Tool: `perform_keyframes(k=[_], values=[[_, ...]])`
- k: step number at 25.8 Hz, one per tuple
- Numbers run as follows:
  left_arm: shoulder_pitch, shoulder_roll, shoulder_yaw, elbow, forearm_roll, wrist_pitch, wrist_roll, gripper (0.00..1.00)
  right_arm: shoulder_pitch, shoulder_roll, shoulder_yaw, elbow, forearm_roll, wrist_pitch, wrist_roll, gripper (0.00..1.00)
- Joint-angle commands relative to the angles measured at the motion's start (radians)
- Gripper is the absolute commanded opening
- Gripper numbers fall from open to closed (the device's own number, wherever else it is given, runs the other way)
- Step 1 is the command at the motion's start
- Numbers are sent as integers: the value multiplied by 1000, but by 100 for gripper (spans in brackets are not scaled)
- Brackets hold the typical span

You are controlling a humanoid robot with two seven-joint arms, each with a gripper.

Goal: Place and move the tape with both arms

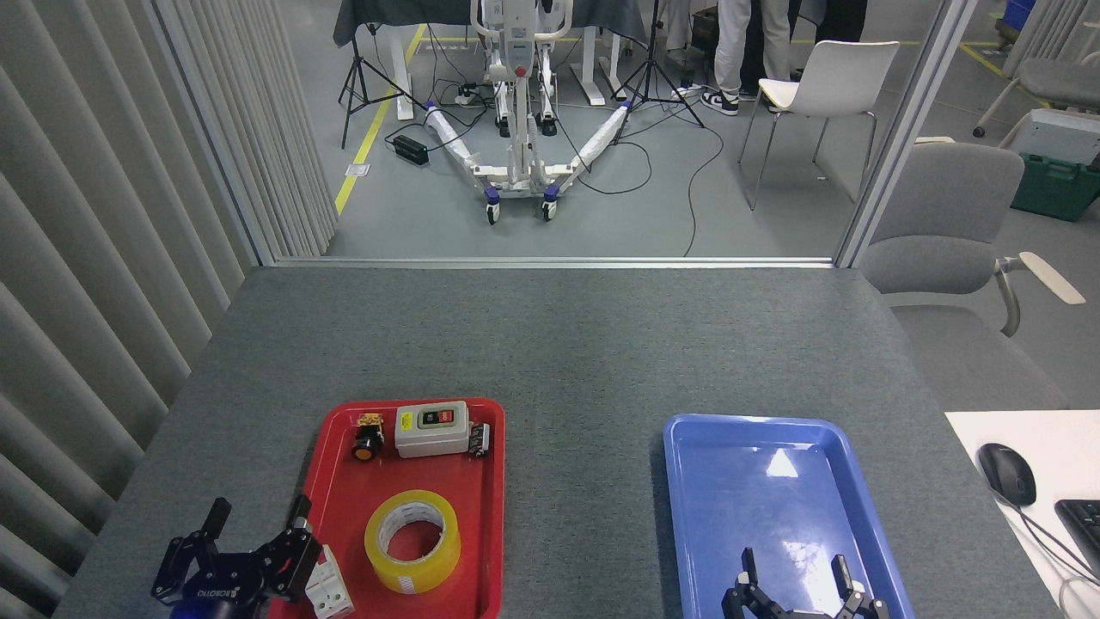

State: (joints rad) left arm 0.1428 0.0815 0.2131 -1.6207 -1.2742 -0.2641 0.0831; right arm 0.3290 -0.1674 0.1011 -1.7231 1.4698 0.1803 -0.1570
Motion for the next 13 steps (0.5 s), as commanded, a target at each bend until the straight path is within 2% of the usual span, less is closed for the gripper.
perform_keyframes(k=[1,13], values=[[-3,0,0,12,4,0,-3,99,16,-1,-6,-13,3,-8,-47,99],[-6,-3,0,24,10,6,-10,99,5,-14,-17,-12,0,-42,-61,99]])
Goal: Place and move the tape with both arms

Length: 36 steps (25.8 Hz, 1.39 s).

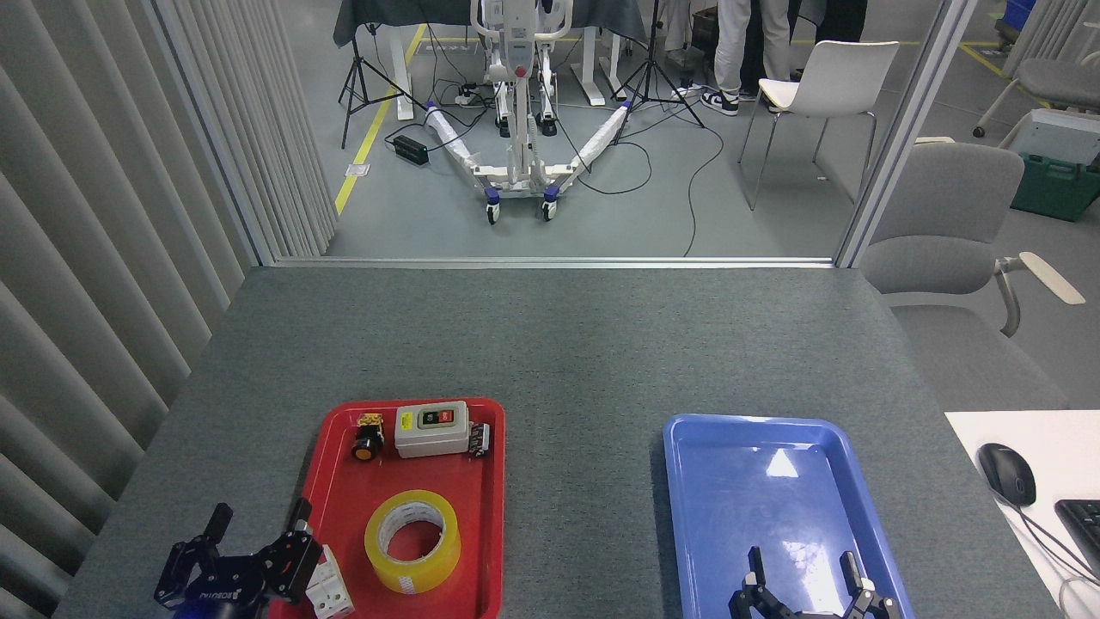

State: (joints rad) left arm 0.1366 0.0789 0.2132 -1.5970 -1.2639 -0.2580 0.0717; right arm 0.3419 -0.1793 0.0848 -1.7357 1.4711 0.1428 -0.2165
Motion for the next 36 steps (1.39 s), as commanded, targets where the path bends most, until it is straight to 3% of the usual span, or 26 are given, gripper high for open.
perform_keyframes(k=[1,36], values=[[0,-1,0,0,0,0,2,99,-6,-5,1,-1,-2,-5,0,100],[11,-4,0,-31,3,-3,3,99,26,-20,1,-5,-5,9,2,100]])
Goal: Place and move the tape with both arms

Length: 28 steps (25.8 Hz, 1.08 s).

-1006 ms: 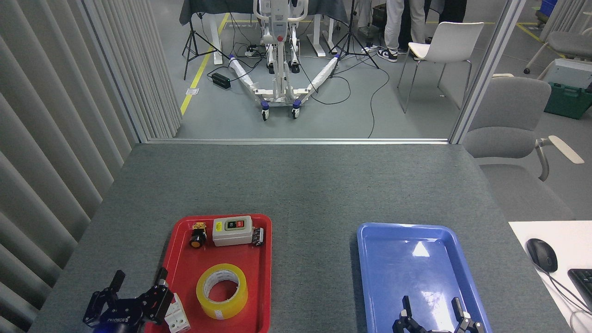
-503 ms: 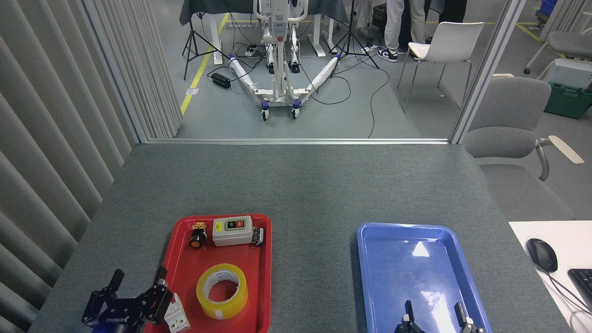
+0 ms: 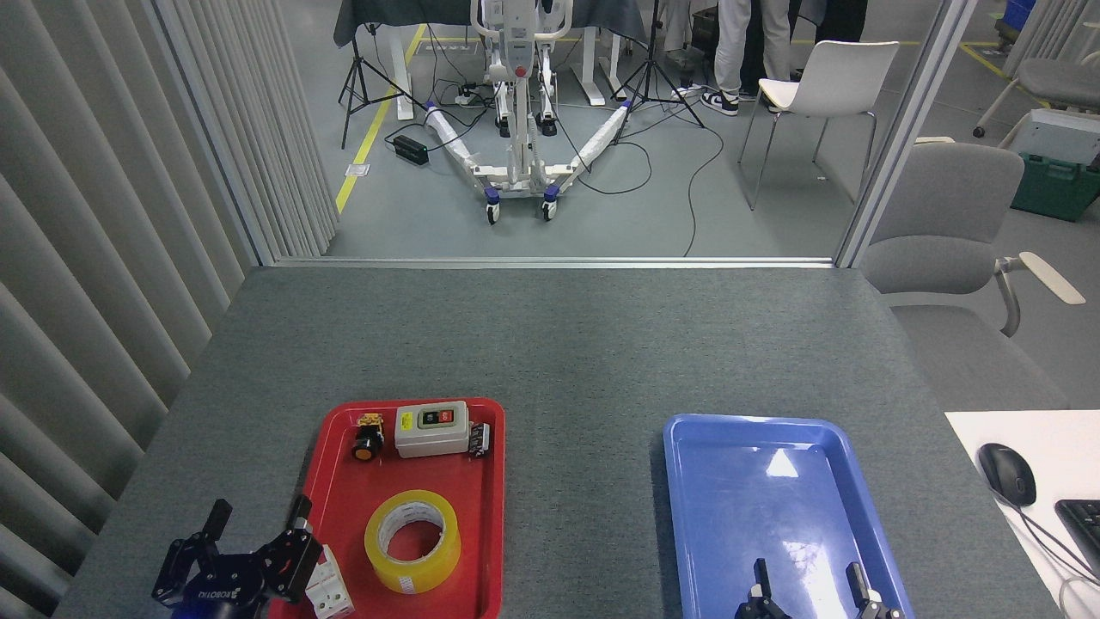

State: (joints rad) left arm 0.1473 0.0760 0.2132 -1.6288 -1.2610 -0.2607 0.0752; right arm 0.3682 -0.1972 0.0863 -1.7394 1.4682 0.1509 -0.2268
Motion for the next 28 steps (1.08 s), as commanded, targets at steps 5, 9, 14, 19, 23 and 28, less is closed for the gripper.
perform_keyframes(k=[5,9,14,19,23,28], values=[[0,1,0,0,2,-5,0,99,0,-2,3,-2,-3,-1,15,100],[0,-1,0,-13,20,-25,0,99,0,-7,4,-3,-3,-5,4,100],[-2,1,0,-11,23,-20,-2,99,0,-8,10,-3,-3,-5,21,100],[-18,11,0,-9,23,-32,-14,99,0,-11,10,-3,-3,-2,69,99],[-83,34,0,-3,32,-124,-98,99,-9,-11,9,-3,-3,-2,69,99],[-141,65,-2,-2,71,-141,-236,99,-9,-8,10,-3,-3,-5,69,99]])
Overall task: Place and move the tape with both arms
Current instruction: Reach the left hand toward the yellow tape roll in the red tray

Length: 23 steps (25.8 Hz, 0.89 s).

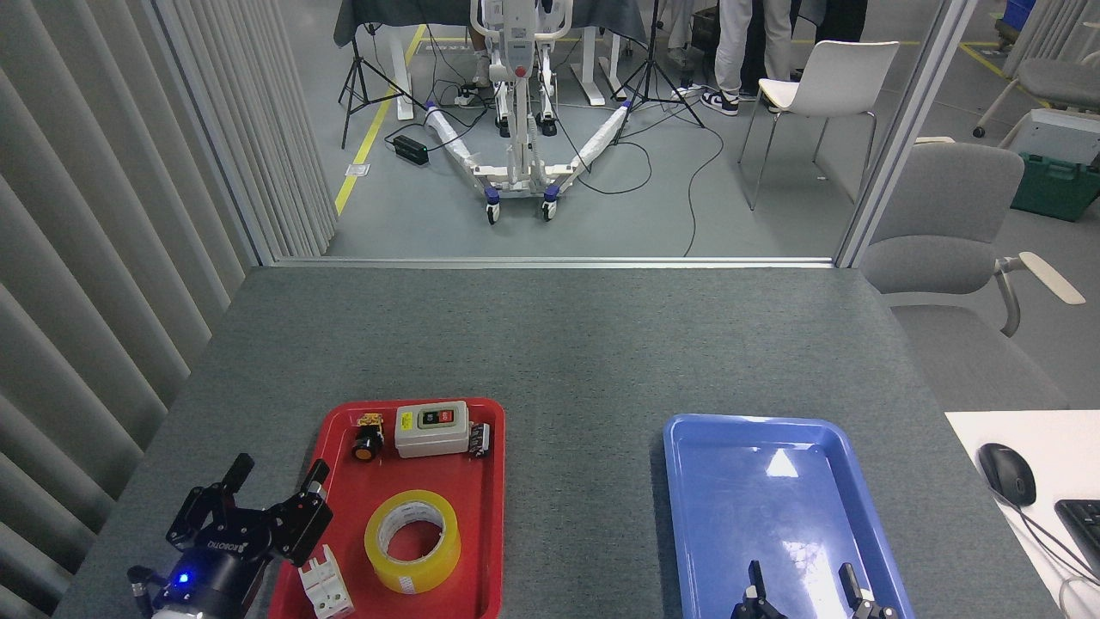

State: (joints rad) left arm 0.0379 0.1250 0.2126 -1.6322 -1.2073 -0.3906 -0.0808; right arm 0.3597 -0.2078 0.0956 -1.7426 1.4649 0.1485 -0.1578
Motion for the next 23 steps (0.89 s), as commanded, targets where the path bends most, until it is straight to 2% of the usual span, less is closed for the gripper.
perform_keyframes(k=[1,3,7,13,17,20,23], values=[[-39,30,-1,5,17,-11,-126,99,-1,2,1,0,0,-3,-2,99],[-56,68,-15,21,17,-11,-206,97,-1,4,3,2,0,-4,-2,99],[-122,180,-157,52,26,-7,-287,94,-5,2,3,2,0,-4,-3,99],[-216,281,-312,97,298,95,-484,94,-11,2,1,5,0,-6,-23,100],[-308,370,-503,146,324,138,-527,94,-11,1,3,6,0,-7,-23,99],[-385,393,-636,192,325,150,-530,94,-10,-1,3,6,0,-6,-23,99],[-434,392,-699,230,325,151,-542,94,-15,-2,3,8,0,-7,-23,99]])
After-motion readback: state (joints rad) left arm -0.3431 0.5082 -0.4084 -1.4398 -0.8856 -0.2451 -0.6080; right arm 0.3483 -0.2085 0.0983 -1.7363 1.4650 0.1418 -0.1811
